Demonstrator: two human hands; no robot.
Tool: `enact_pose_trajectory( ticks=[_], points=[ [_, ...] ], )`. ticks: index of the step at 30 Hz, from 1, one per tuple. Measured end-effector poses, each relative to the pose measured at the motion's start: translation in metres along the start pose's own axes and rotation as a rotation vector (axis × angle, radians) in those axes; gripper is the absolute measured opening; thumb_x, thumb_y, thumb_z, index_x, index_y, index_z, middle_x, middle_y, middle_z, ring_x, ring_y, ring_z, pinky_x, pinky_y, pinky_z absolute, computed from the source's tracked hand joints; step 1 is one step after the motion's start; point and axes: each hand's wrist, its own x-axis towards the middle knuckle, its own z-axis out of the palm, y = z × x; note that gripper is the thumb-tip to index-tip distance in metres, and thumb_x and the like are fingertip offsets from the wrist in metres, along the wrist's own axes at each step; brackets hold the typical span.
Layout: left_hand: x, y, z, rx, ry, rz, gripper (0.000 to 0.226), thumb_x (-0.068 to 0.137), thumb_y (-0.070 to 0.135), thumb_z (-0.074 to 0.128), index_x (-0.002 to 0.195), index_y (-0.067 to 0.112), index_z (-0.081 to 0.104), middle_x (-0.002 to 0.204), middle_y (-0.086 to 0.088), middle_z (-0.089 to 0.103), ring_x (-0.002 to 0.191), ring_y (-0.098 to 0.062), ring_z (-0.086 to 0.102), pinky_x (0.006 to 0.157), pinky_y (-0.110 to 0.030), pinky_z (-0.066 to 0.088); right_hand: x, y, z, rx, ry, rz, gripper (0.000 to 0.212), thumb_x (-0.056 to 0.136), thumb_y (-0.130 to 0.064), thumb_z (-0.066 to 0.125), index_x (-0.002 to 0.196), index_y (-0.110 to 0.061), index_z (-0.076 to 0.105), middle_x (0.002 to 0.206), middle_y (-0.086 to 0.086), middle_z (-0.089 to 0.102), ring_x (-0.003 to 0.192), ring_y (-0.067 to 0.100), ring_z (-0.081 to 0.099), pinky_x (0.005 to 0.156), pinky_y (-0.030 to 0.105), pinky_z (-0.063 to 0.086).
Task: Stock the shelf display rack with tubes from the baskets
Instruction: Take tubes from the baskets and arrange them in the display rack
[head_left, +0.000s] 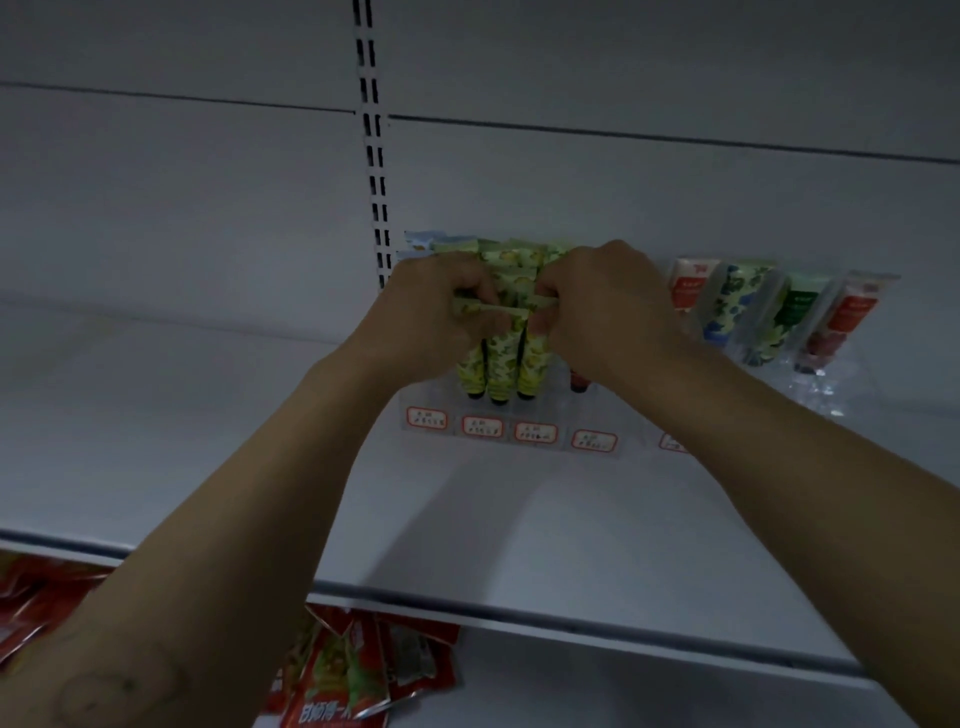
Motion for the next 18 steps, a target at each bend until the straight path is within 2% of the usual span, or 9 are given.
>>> enact_pose_trajectory(
  ticks=[2,4,6,8,10,12,18],
  points=[
    [-0.001,0.001,0.001,0.009,0.026,-0.020,0.016,0.078,0.016,0.077,0.072,0.019,0.062,0.073,0.019,0.056,0.070,0.004,0.052,0.062,0.000,0.033,-0.001,-0.002,0.000,-0.052,-0.018,-0.022,0.016,0.087,-0.019,0.061,0.089,-0.006,0.069,0.087,0.017,0.063,0.080,0.031,0.058,0.062,0.027,0.035],
    [-0.003,0.003,0.002,0.025,0.049,-0.018,0.016,0.078,0.017,0.077,0.072,0.020,0.063,0.073,0.018,0.057,0.066,0.000,0.052,0.061,-0.001,0.033,-0.002,-0.004,-0.001,-0.111,-0.040,-0.038,0.013,0.088,-0.016,0.058,0.087,-0.006,0.066,0.086,0.017,0.062,0.075,0.028,0.053,0.054,0.026,0.028],
    [-0.004,0.004,0.002,0.031,0.059,-0.010,0.013,0.079,0.017,0.076,0.074,0.019,0.064,0.076,0.011,0.061,0.073,-0.003,0.053,0.062,-0.002,0.035,-0.003,-0.007,-0.001,-0.157,-0.052,-0.046,0.012,0.088,-0.015,0.057,0.086,-0.006,0.065,0.081,0.015,0.059,0.069,0.024,0.044,0.047,0.025,0.017],
    [-0.005,0.004,0.003,0.024,0.059,-0.004,0.009,0.079,0.015,0.075,0.077,0.014,0.067,0.082,0.004,0.063,0.080,-0.008,0.056,0.067,-0.011,0.041,-0.003,-0.009,-0.001,-0.184,-0.071,-0.058,0.012,0.088,-0.014,0.056,0.088,-0.006,0.065,0.084,0.015,0.059,0.071,0.023,0.041,0.046,0.024,0.014],
    [-0.004,0.005,0.004,0.052,0.050,0.023,0.007,0.080,0.012,0.074,0.079,0.010,0.068,0.085,-0.001,0.065,0.083,-0.015,0.059,0.075,-0.027,0.047,-0.004,-0.012,-0.001,-0.215,-0.097,-0.081,0.011,0.089,-0.011,0.055,0.091,-0.004,0.064,0.092,0.018,0.060,0.077,0.026,0.048,0.049,0.027,0.021],
    [-0.003,0.005,0.003,0.080,0.040,0.049,0.006,0.080,0.011,0.074,0.078,0.010,0.068,0.084,-0.001,0.065,0.083,-0.019,0.060,0.076,-0.034,0.048,-0.004,-0.014,-0.003,-0.236,-0.121,-0.102,0.011,0.090,-0.009,0.054,0.093,-0.004,0.064,0.095,0.018,0.061,0.090,0.031,0.057,0.060,0.029,0.029],
    [-0.002,0.010,-0.001,0.087,0.003,0.039,0.008,0.081,0.017,0.074,0.077,0.015,0.067,0.086,-0.002,0.067,0.083,-0.020,0.062,0.077,-0.037,0.050,-0.006,-0.022,0.000,-0.306,-0.207,-0.081,0.015,0.089,-0.006,0.055,0.102,-0.004,0.063,0.094,0.014,0.059,0.094,0.033,0.060,0.060,0.030,0.034]
  ],
)
